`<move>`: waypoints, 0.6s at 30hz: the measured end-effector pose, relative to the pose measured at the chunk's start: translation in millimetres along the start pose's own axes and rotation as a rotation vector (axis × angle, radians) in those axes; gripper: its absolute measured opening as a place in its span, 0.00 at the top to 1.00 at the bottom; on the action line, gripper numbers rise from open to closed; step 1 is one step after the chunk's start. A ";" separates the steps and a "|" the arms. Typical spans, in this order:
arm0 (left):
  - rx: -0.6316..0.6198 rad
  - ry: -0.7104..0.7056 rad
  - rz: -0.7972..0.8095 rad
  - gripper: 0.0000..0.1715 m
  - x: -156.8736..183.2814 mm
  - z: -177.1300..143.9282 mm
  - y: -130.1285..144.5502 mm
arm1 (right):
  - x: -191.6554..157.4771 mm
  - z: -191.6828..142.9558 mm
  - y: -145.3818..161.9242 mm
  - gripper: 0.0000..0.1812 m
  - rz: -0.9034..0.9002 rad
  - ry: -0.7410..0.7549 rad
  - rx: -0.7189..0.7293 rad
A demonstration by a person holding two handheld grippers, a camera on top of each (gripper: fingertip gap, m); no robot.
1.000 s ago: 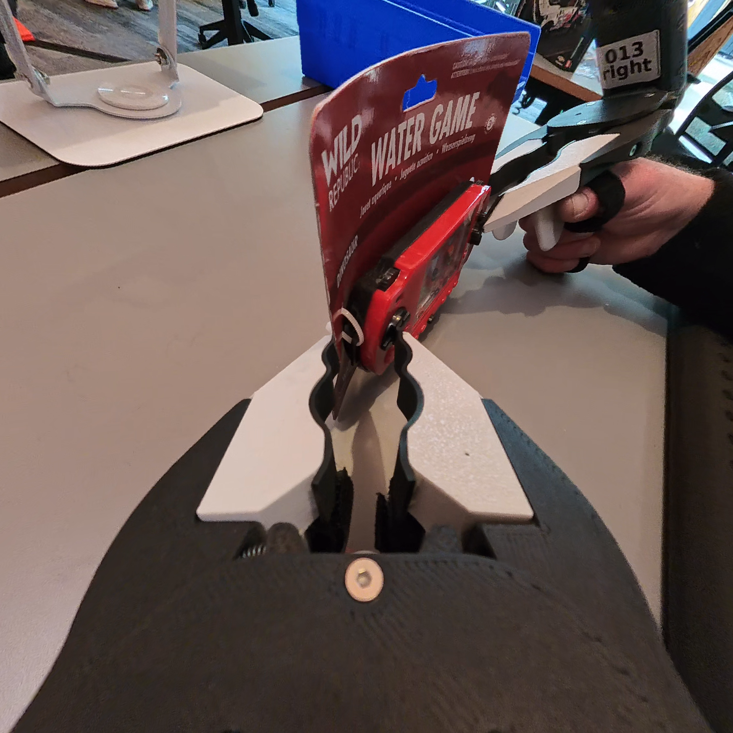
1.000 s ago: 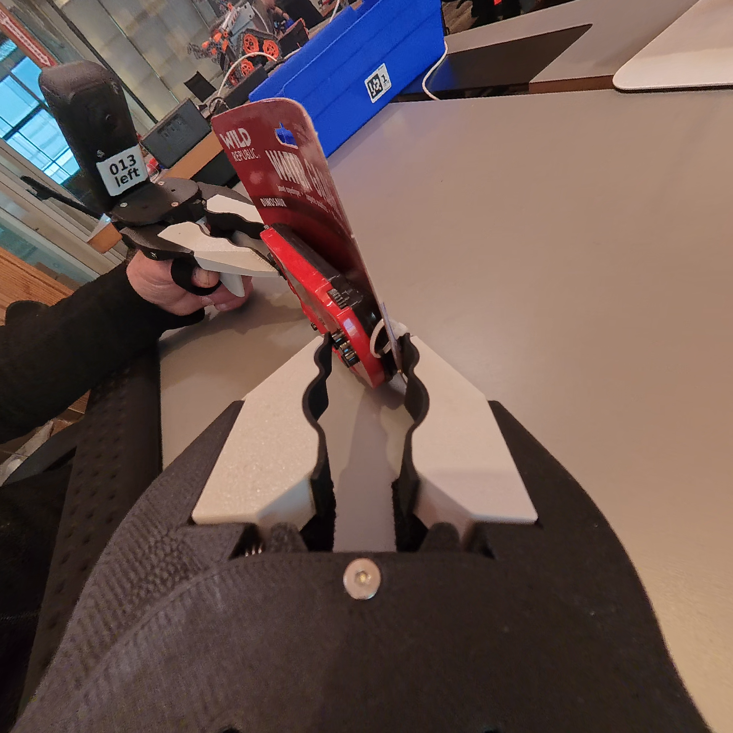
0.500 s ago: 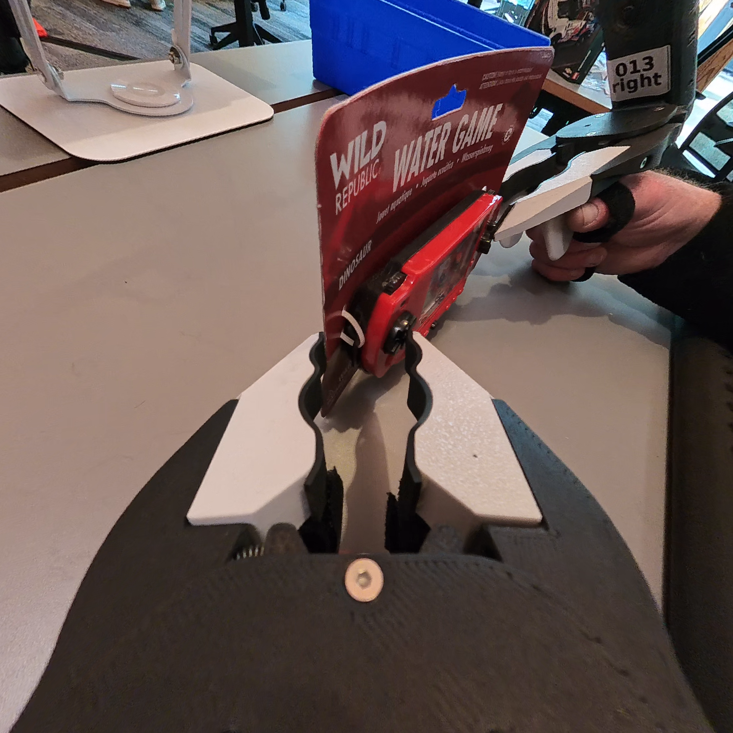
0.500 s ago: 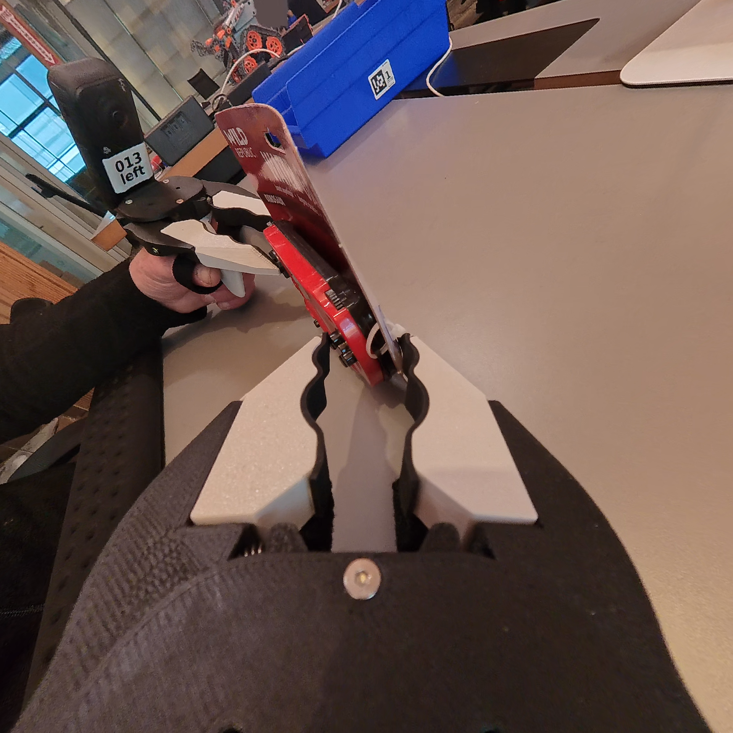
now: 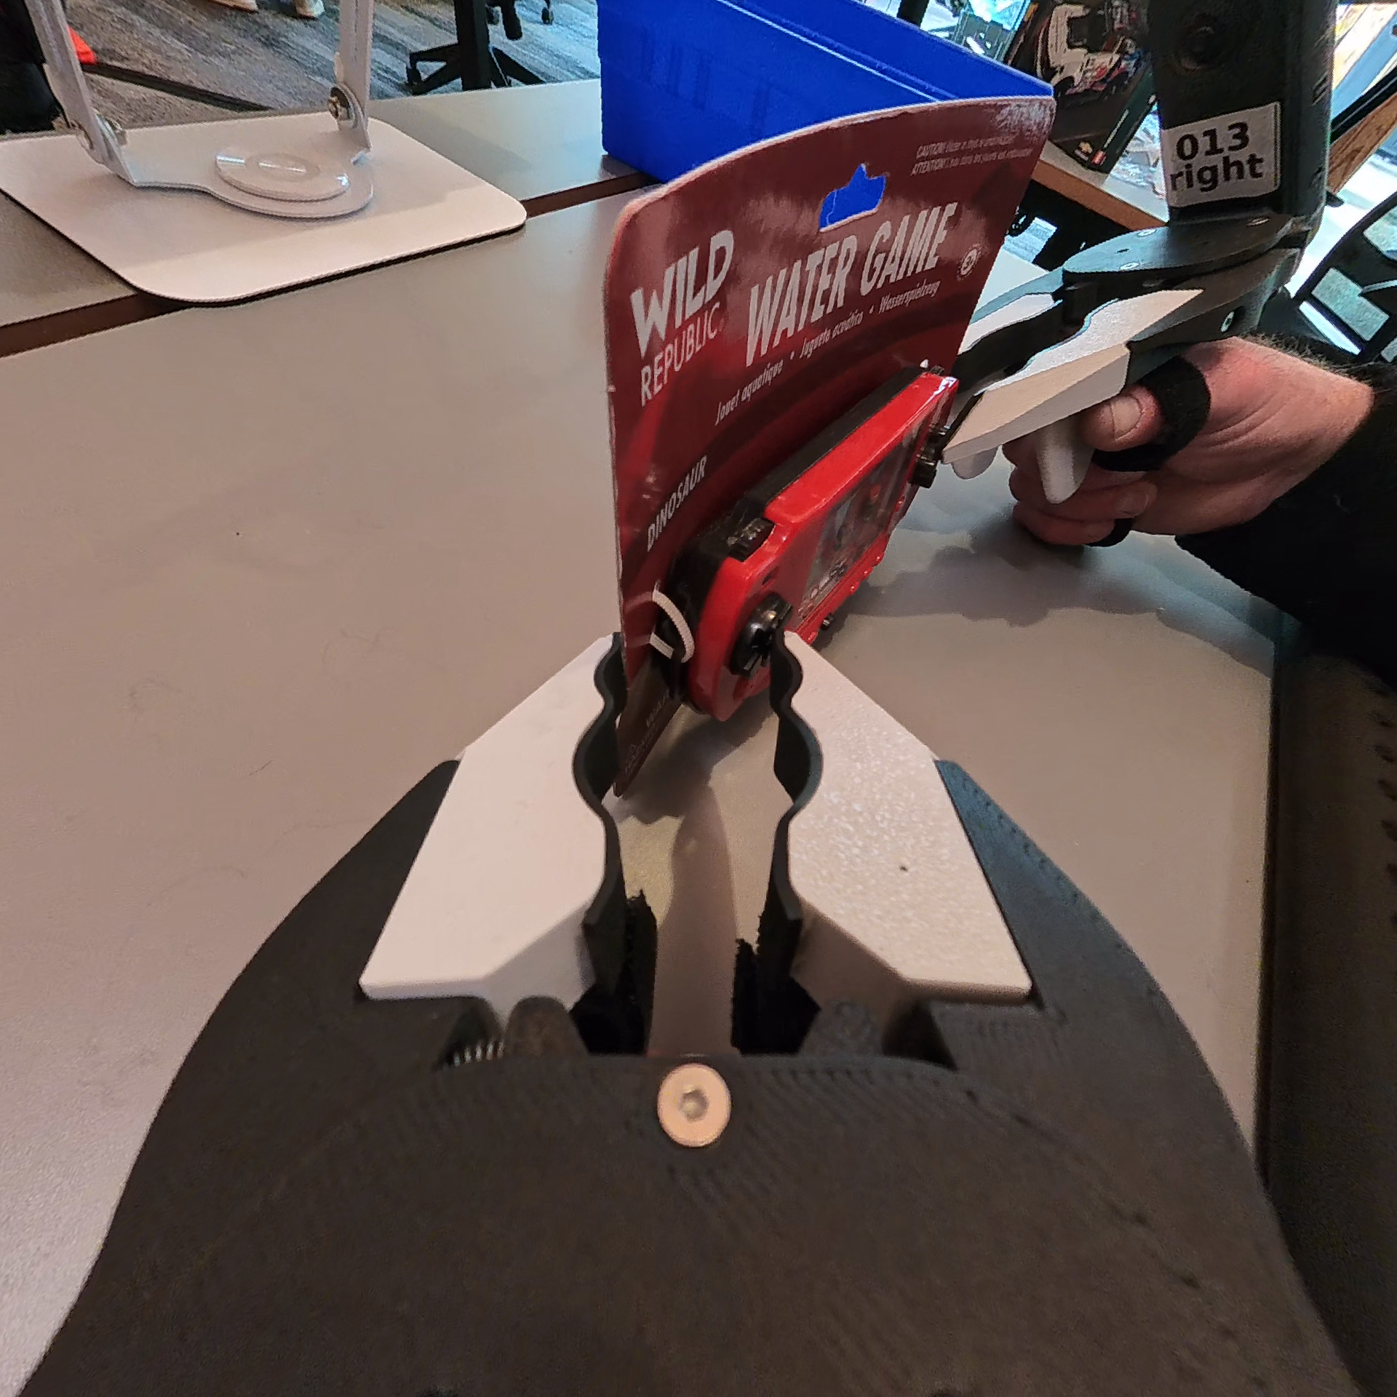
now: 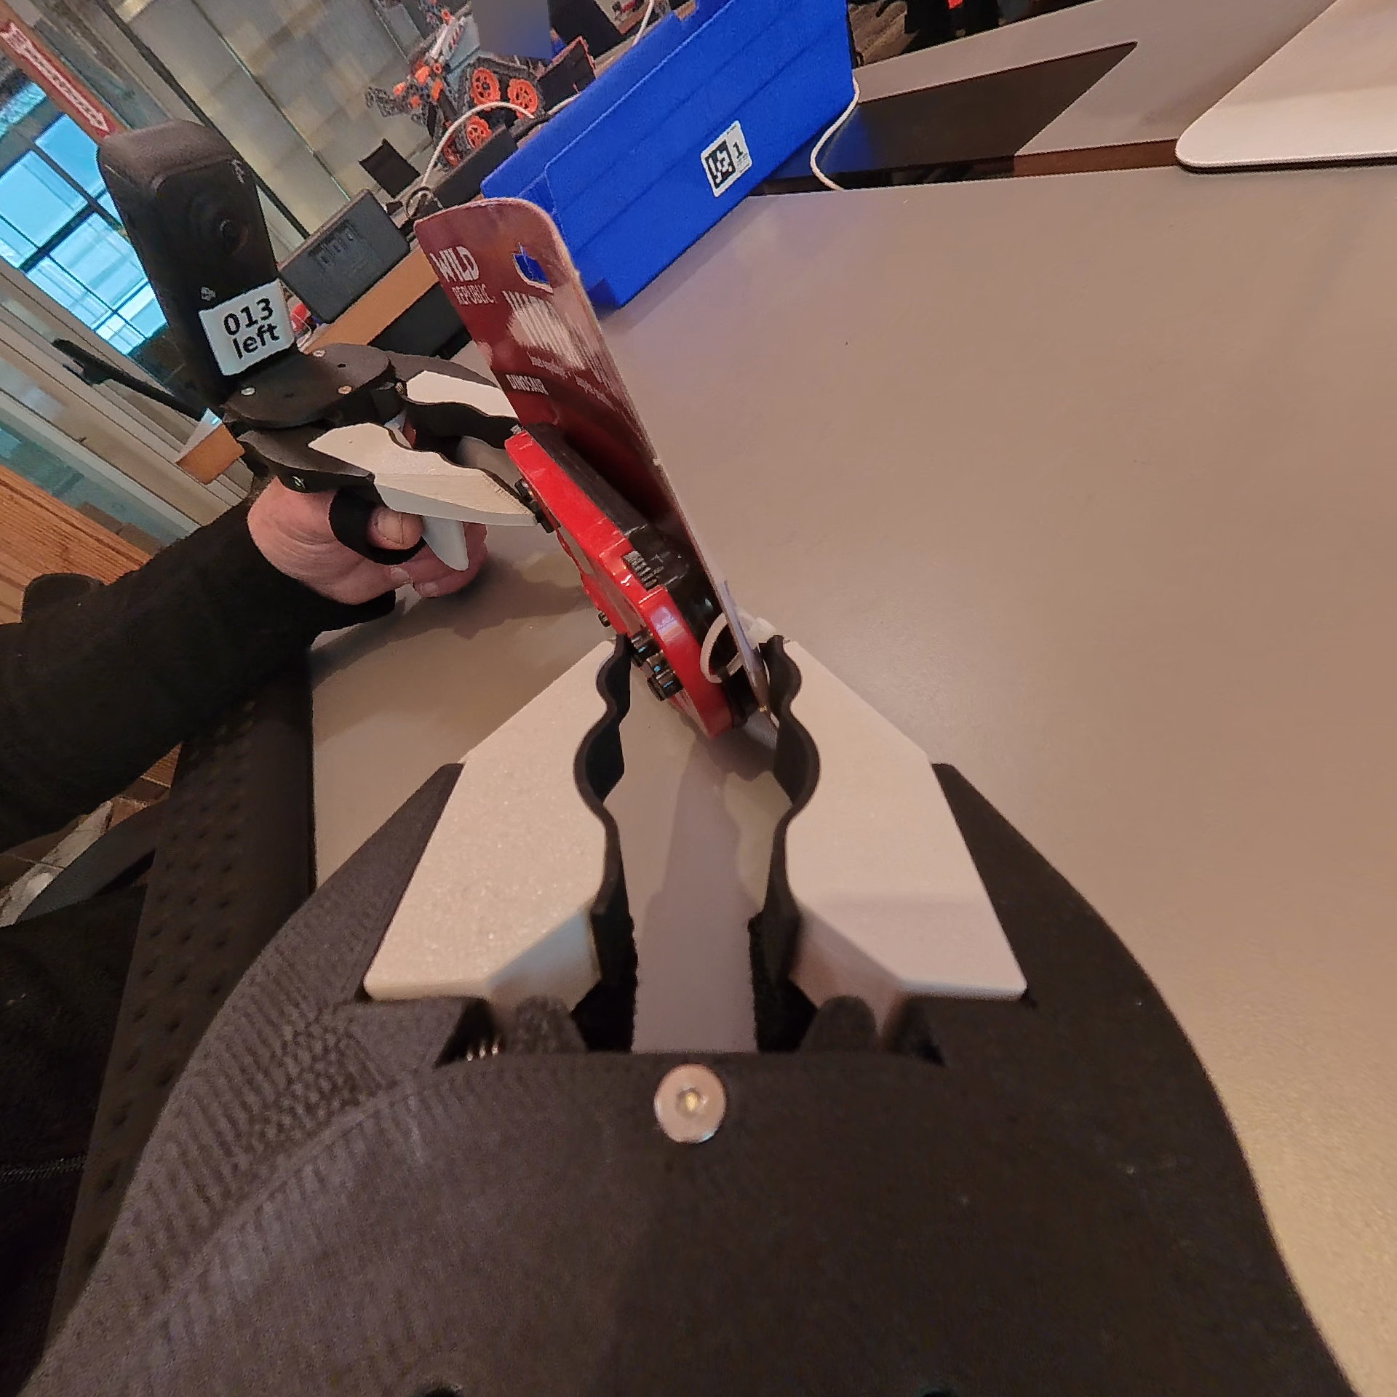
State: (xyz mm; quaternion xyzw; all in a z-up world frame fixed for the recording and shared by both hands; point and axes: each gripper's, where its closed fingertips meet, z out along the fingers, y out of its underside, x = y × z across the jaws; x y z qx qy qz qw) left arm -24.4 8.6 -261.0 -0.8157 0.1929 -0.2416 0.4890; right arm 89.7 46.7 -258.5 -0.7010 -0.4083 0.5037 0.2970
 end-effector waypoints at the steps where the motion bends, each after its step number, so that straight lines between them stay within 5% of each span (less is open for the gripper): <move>1: 0.000 0.000 0.000 0.79 0.0 0.0 0.0 | 0.0 -0.1 0.0 0.81 0.000 0.000 0.000; 9: -0.015 0.031 -0.024 0.86 3.4 1.0 -1.2 | 2.8 -1.0 -2.7 0.81 0.011 0.012 0.007; 18: -0.055 0.081 -0.118 0.82 -18.8 4.1 -17.6 | 20.4 12.7 -20.7 0.80 0.109 0.005 -0.039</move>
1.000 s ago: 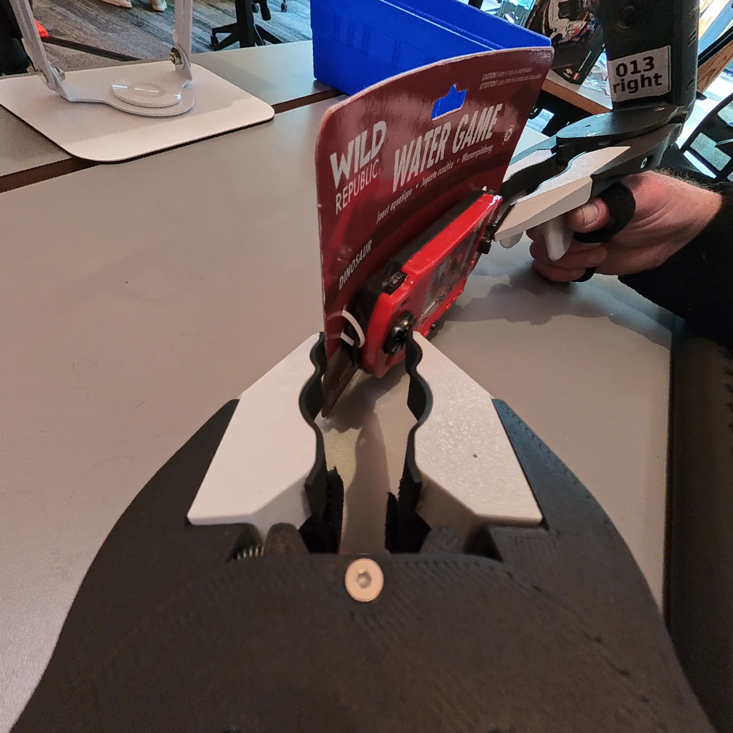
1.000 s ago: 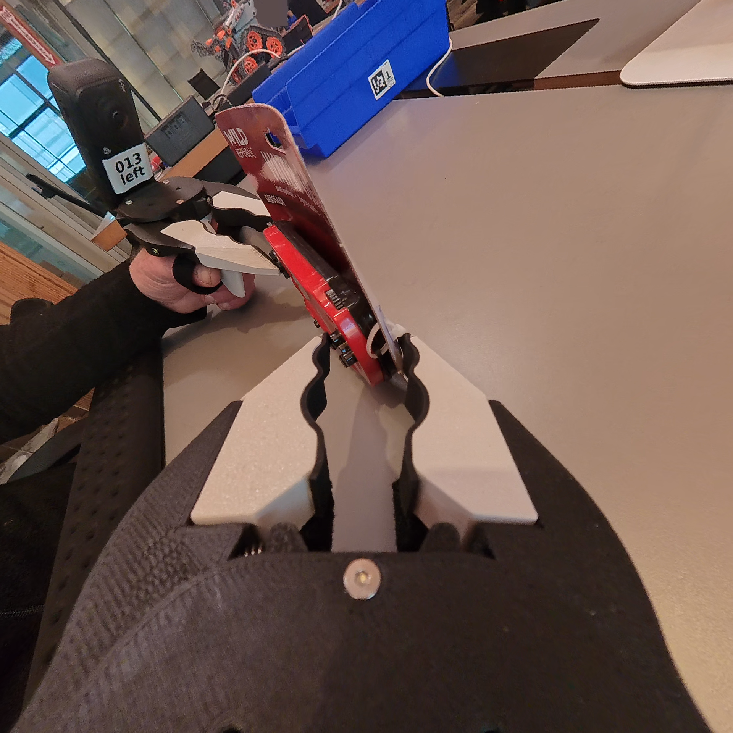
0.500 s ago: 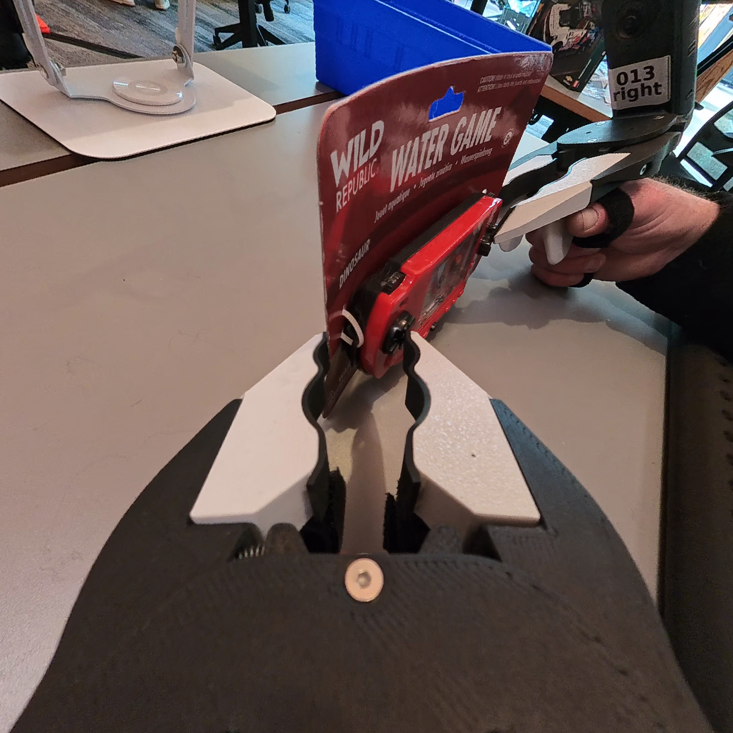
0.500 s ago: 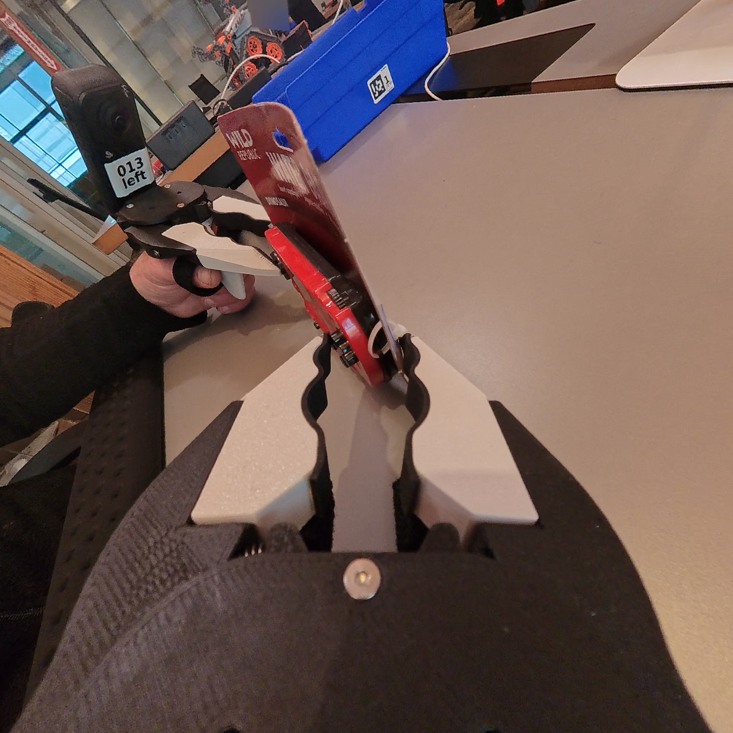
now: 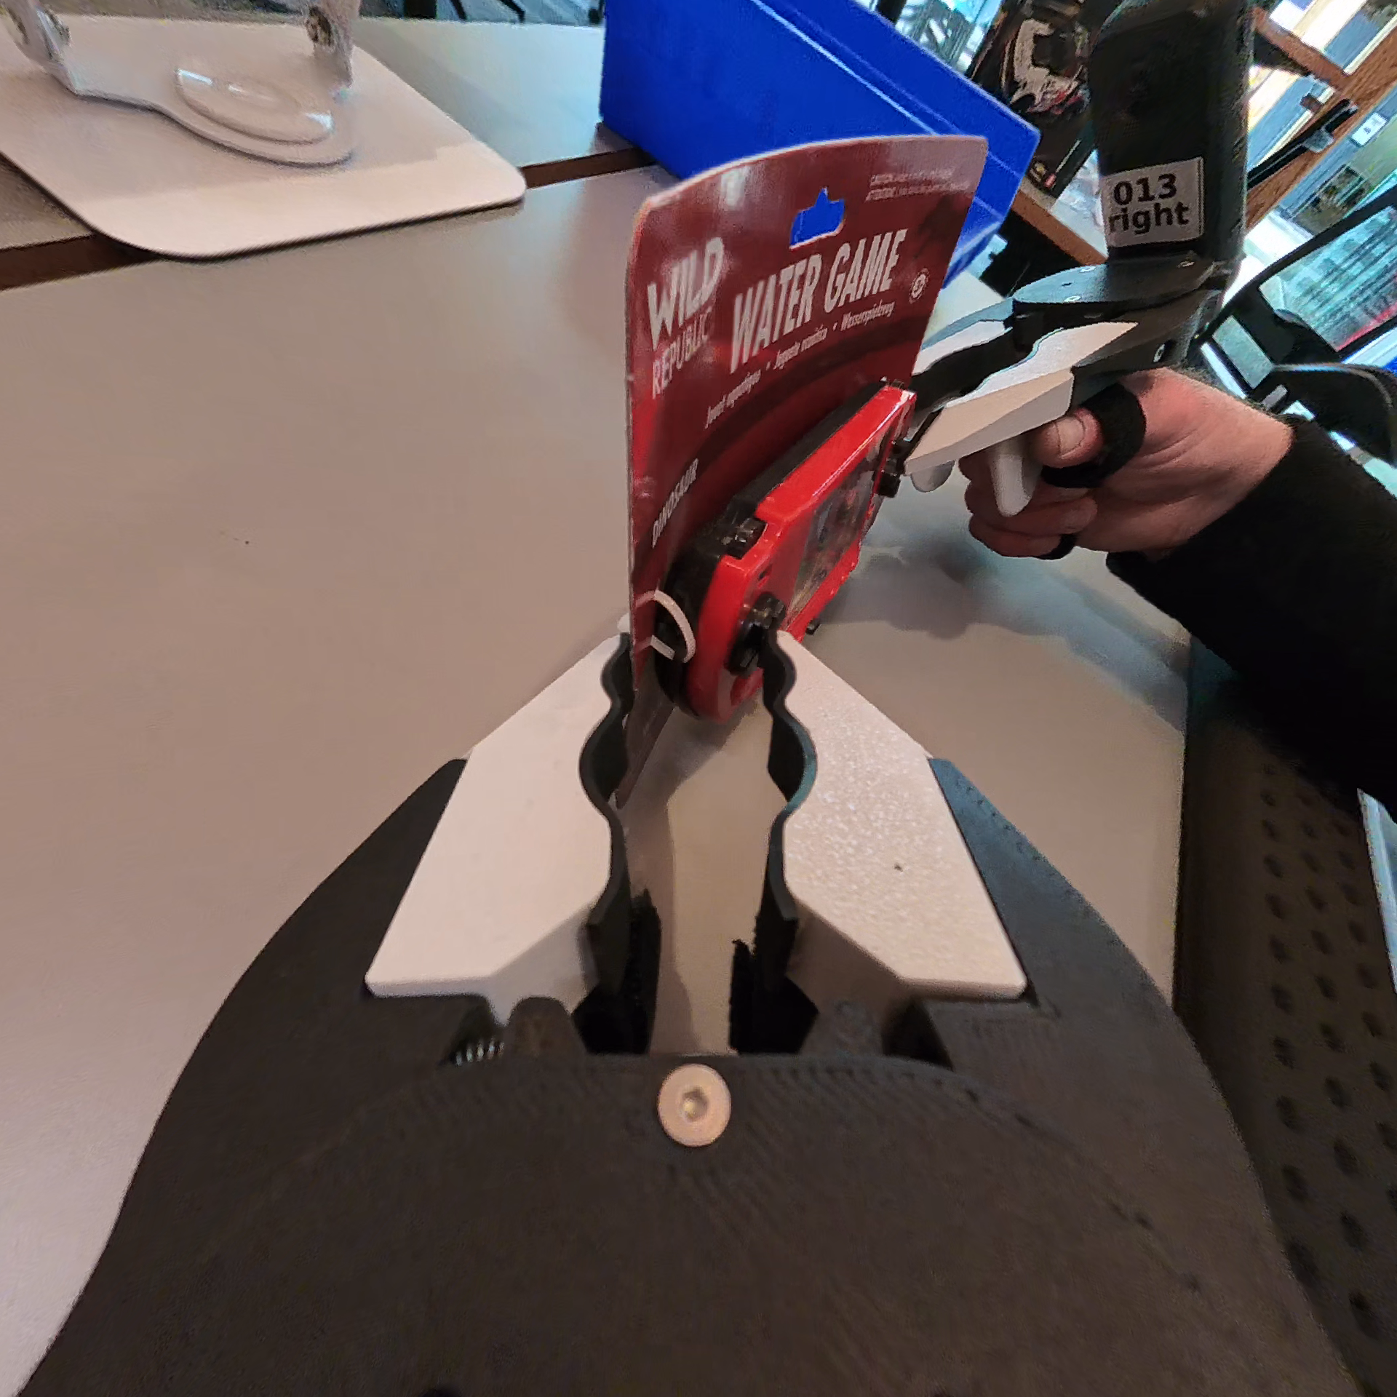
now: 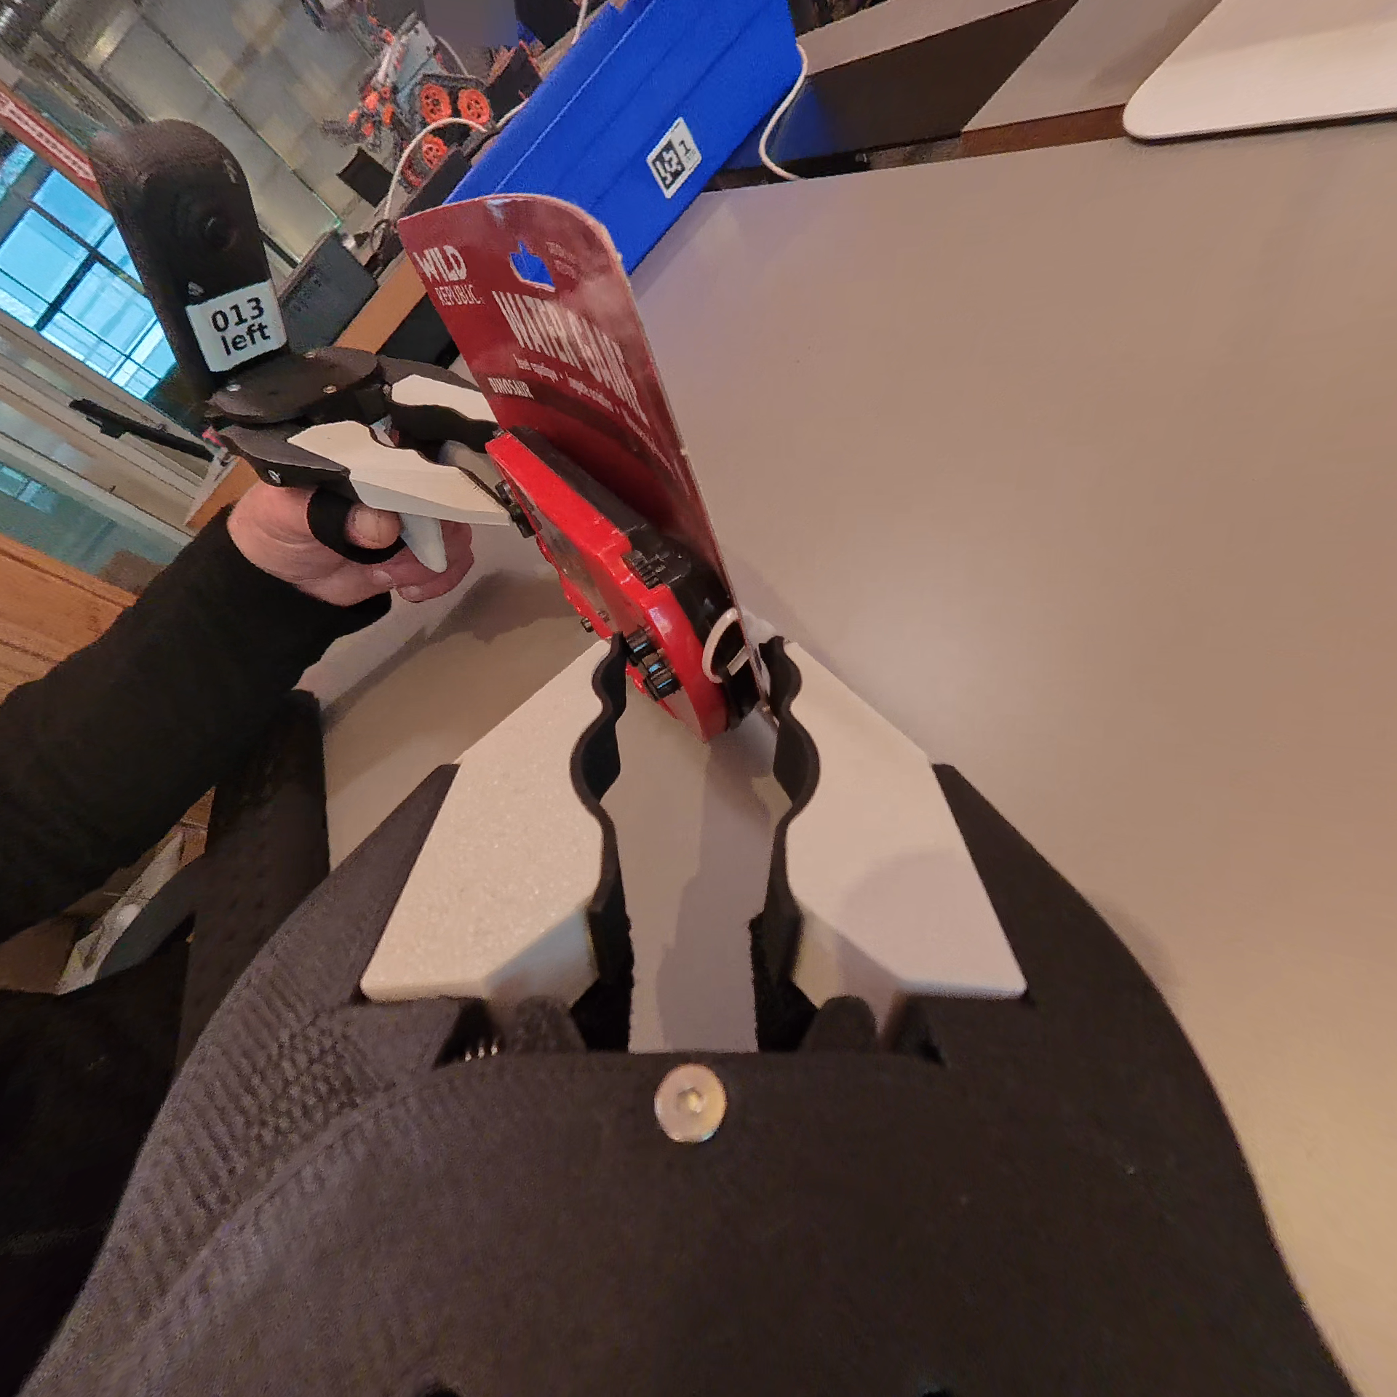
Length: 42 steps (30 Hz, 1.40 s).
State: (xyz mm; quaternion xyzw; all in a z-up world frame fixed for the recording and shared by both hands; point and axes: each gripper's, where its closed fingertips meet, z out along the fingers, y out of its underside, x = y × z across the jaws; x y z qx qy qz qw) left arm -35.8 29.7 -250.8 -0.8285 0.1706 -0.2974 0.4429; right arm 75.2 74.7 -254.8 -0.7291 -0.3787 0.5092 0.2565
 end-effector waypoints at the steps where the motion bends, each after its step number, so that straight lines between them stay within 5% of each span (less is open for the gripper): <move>1: -0.012 -0.007 -0.010 0.80 -6.4 1.4 -1.4 | 2.9 3.6 -2.3 0.80 0.004 0.004 -0.007; 11: 0.057 -0.034 -0.013 0.78 -33.8 9.8 -6.4 | 18.6 17.4 -13.4 0.79 -0.016 0.011 0.033; 26: 0.078 -0.113 0.053 0.84 -38.9 14.7 -14.1 | 26.6 20.1 -21.3 0.83 -0.106 0.108 0.057; 42: 0.096 -0.138 0.061 0.78 -41.3 14.0 -15.4 | 27.7 19.1 -20.8 0.79 -0.113 0.114 0.064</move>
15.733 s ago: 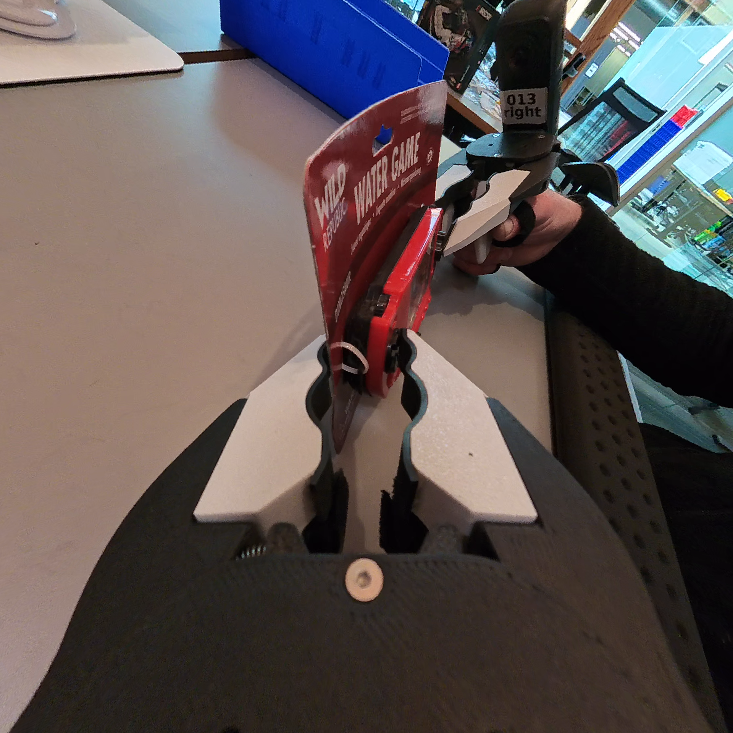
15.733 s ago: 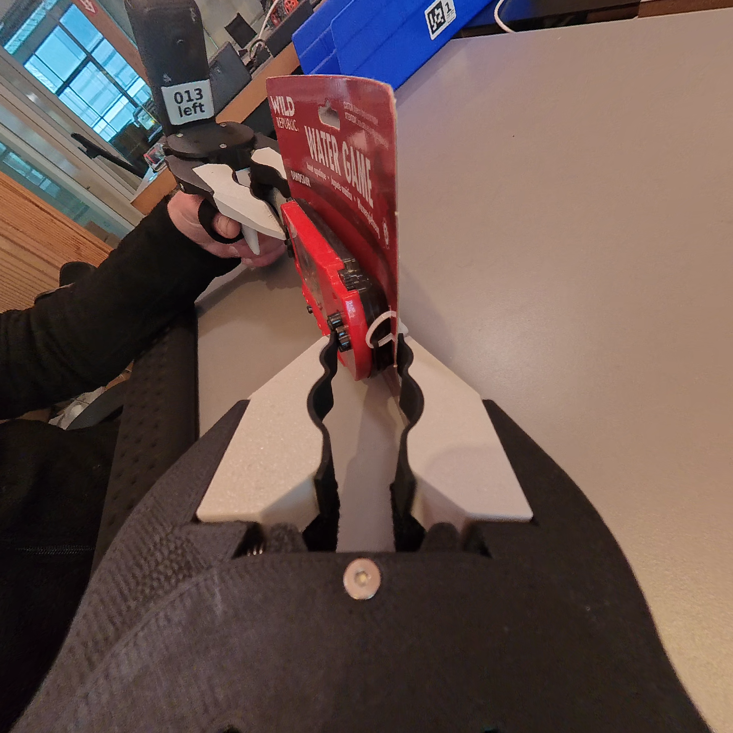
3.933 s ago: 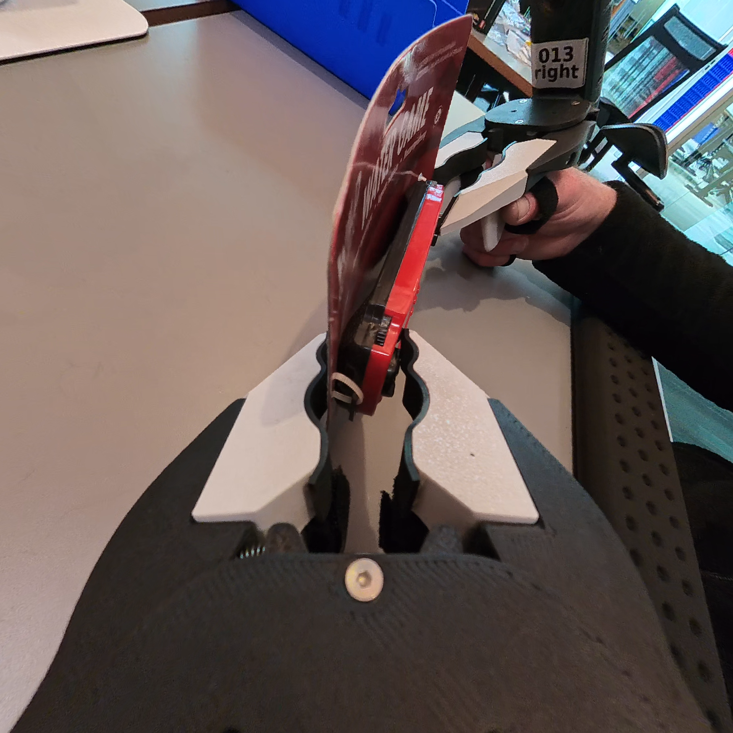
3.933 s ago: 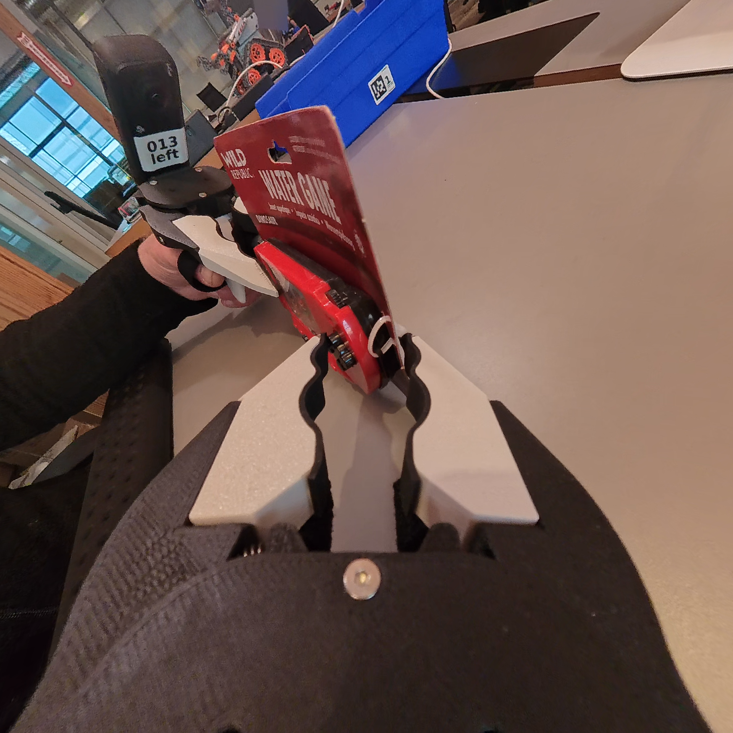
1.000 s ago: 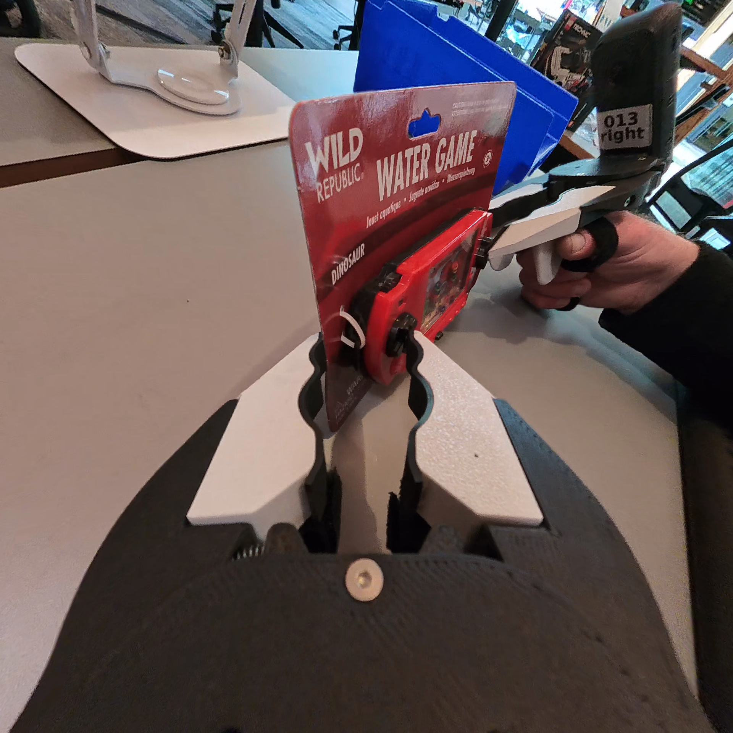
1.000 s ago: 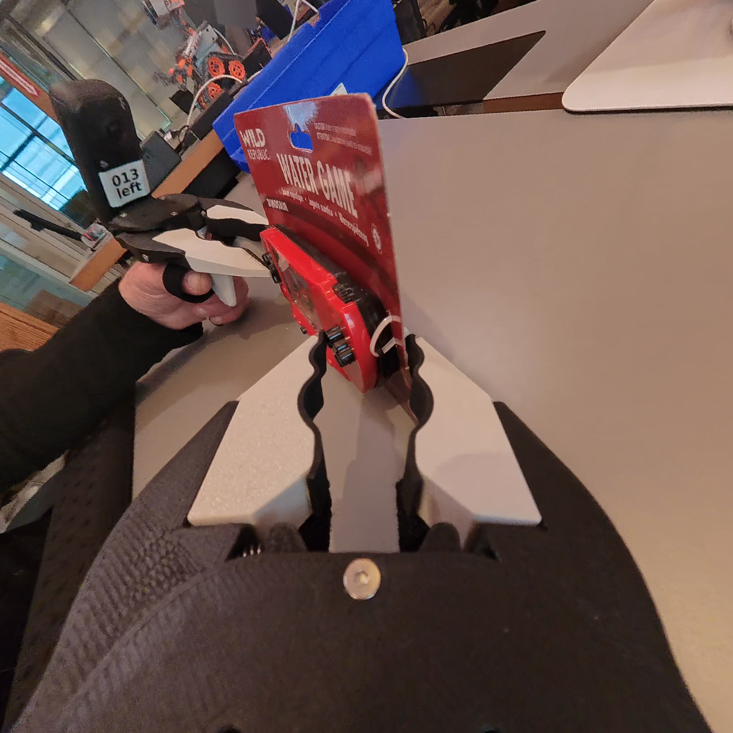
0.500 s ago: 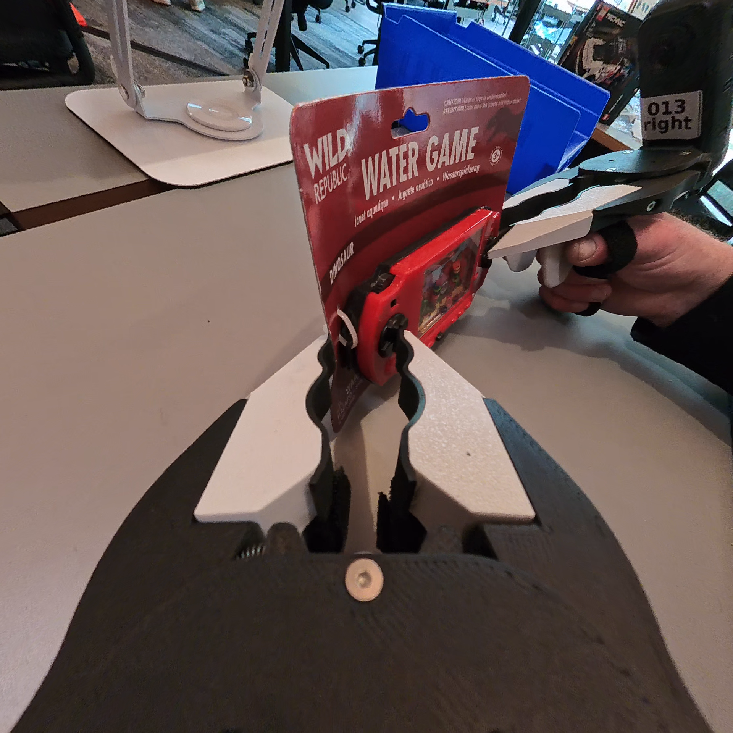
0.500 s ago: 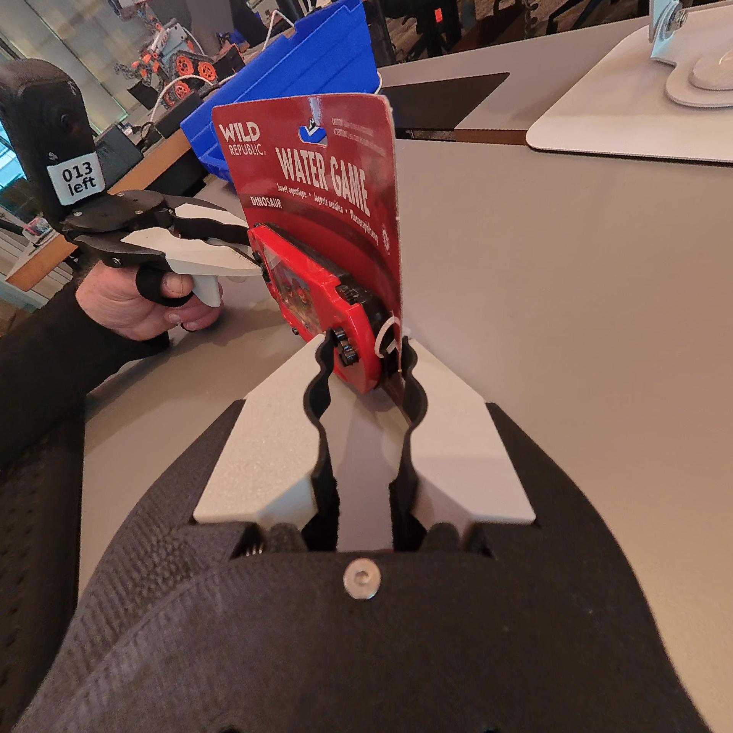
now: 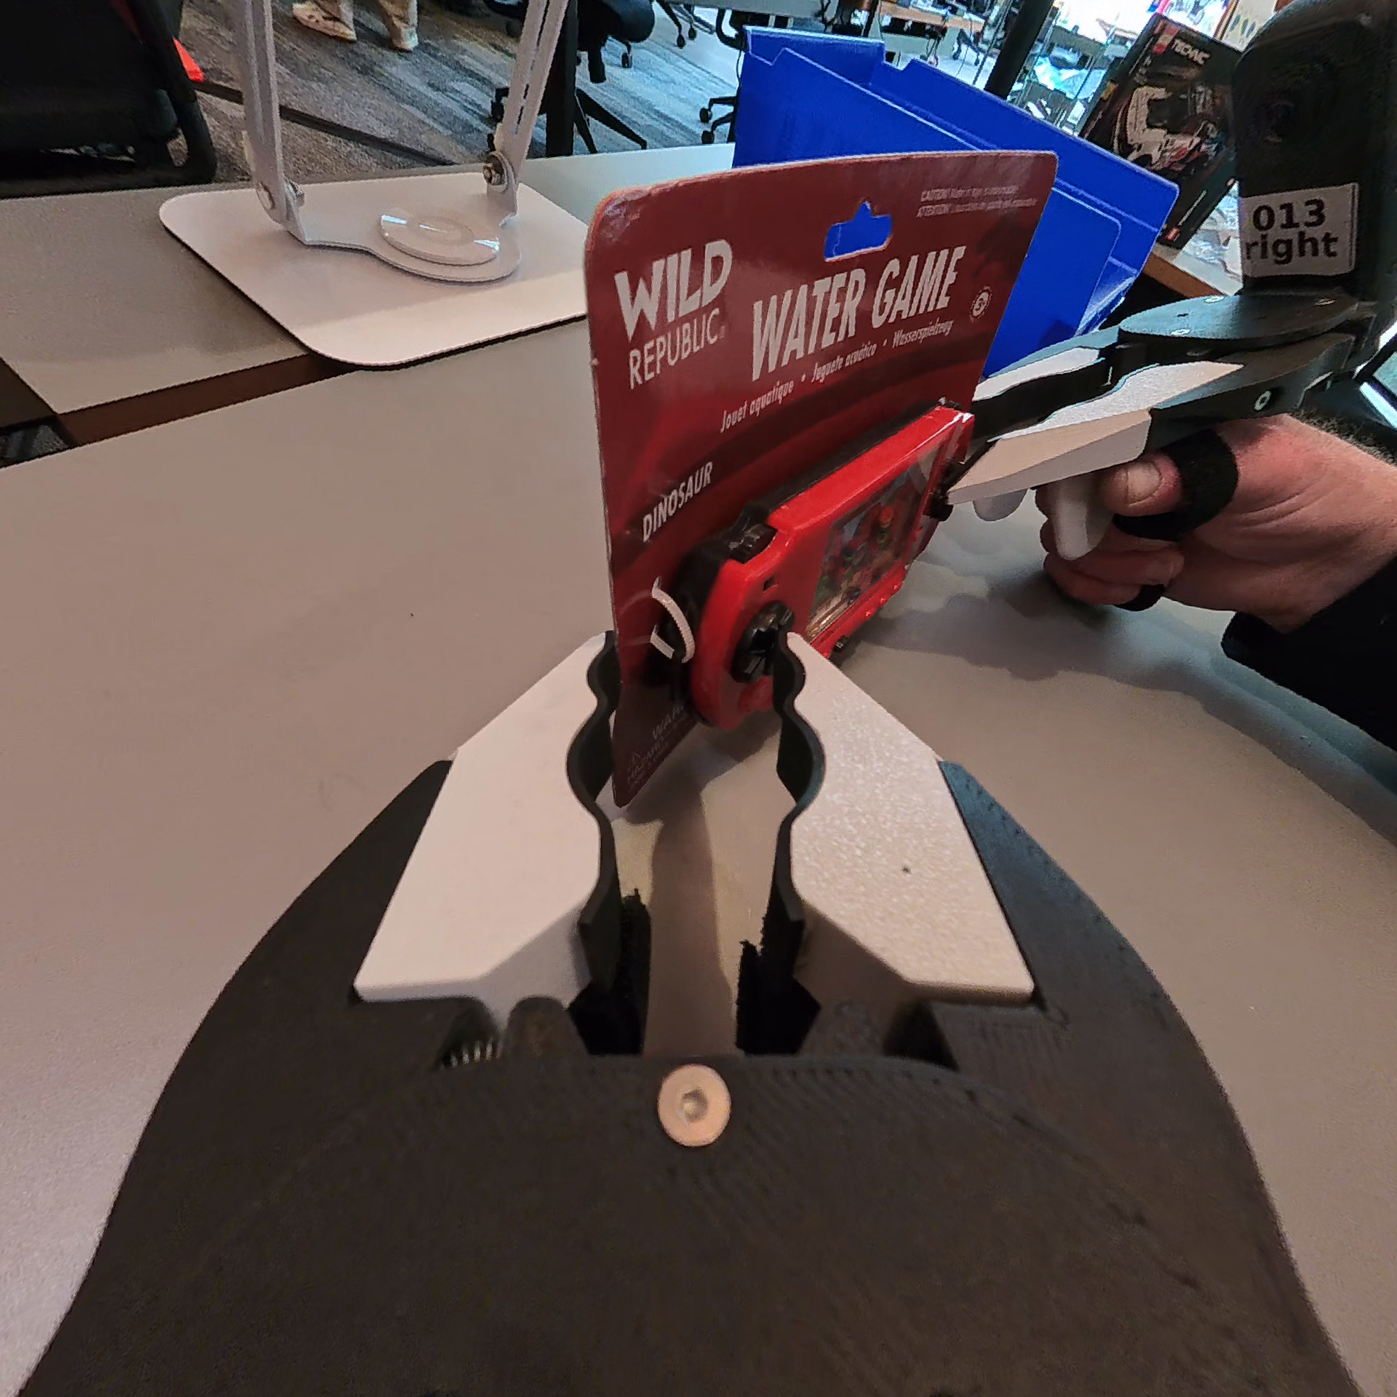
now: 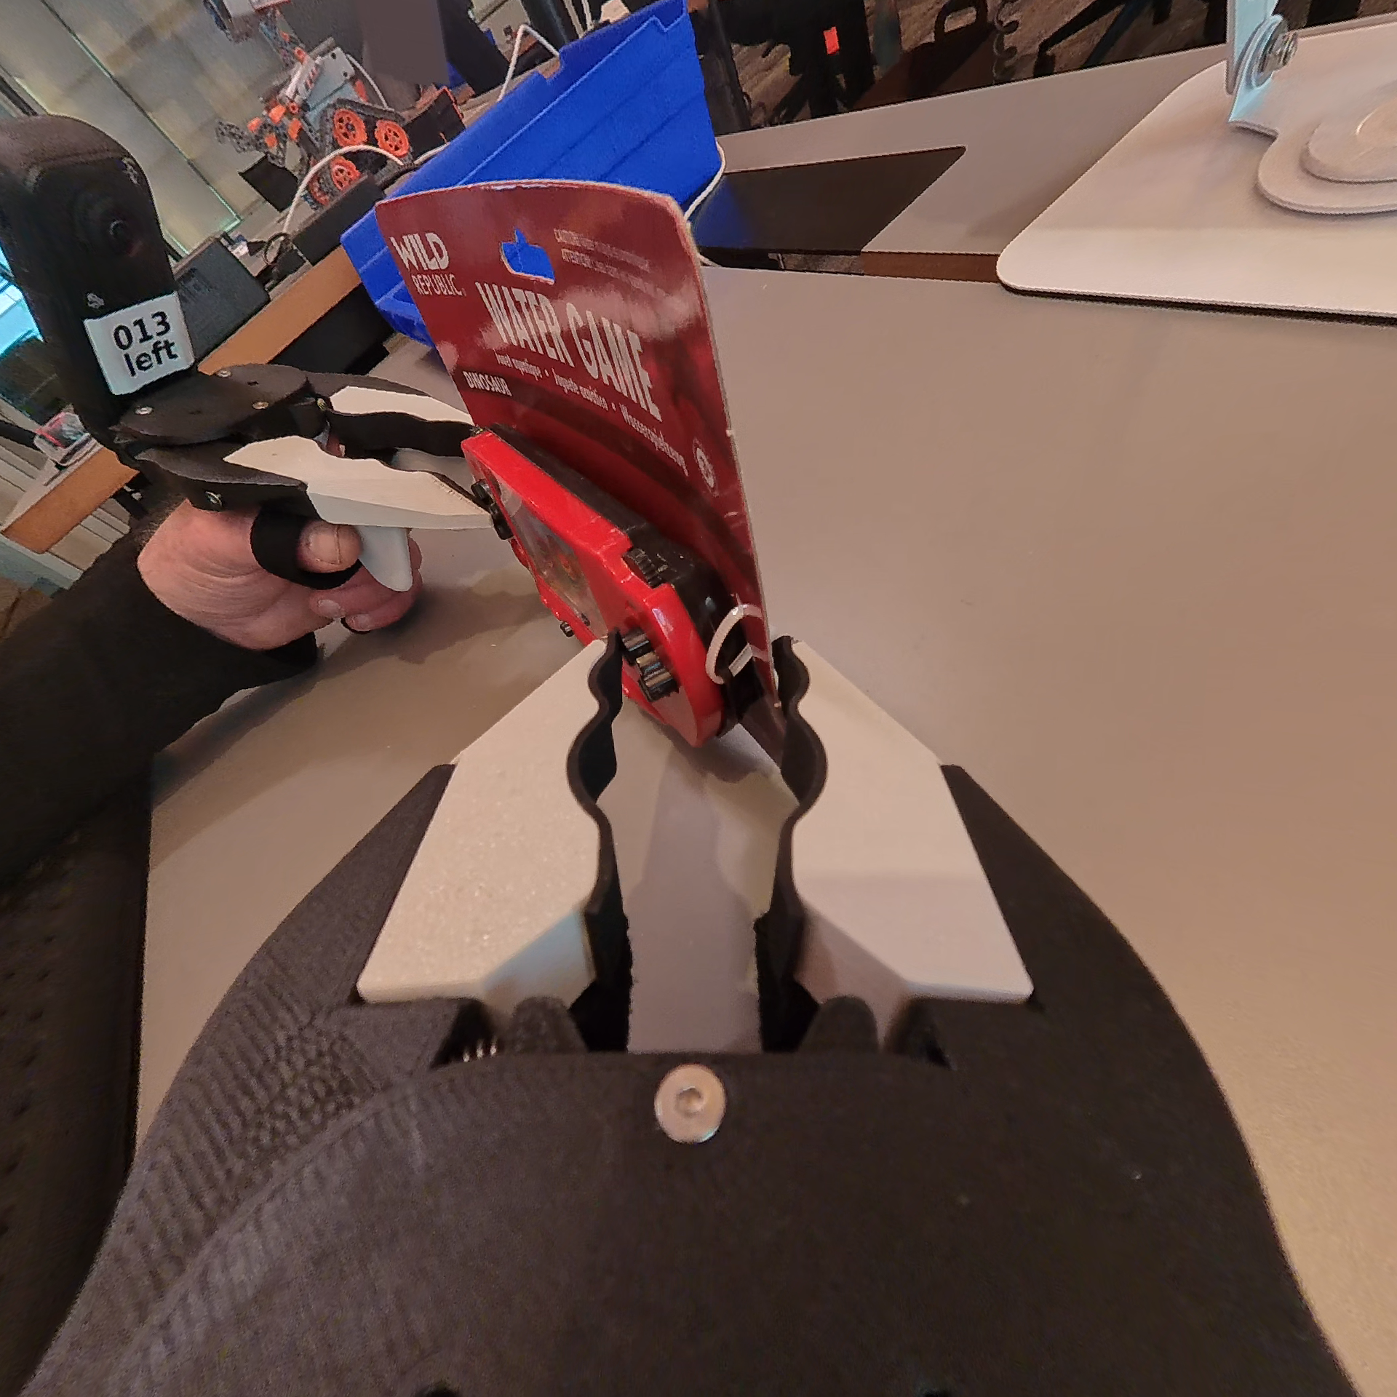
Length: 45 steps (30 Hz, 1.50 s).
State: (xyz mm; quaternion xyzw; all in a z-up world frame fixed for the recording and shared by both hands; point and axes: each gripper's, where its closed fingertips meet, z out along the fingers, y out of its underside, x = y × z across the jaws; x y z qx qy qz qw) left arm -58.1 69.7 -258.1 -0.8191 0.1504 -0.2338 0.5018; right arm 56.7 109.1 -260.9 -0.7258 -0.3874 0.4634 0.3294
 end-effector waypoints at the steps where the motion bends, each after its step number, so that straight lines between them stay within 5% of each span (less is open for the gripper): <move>1: 0.001 0.001 -0.002 0.78 0.0 0.1 0.1 | -0.1 0.0 0.1 0.78 0.001 -0.002 0.000; 29: 0.016 0.043 -0.065 0.80 -1.8 2.2 -3.6 | 0.4 -0.2 1.3 0.85 -0.017 0.013 -0.027; 45: 0.026 0.038 -0.059 0.80 -2.7 2.3 -3.9 | 0.3 -0.5 2.4 0.79 -0.002 -0.007 -0.014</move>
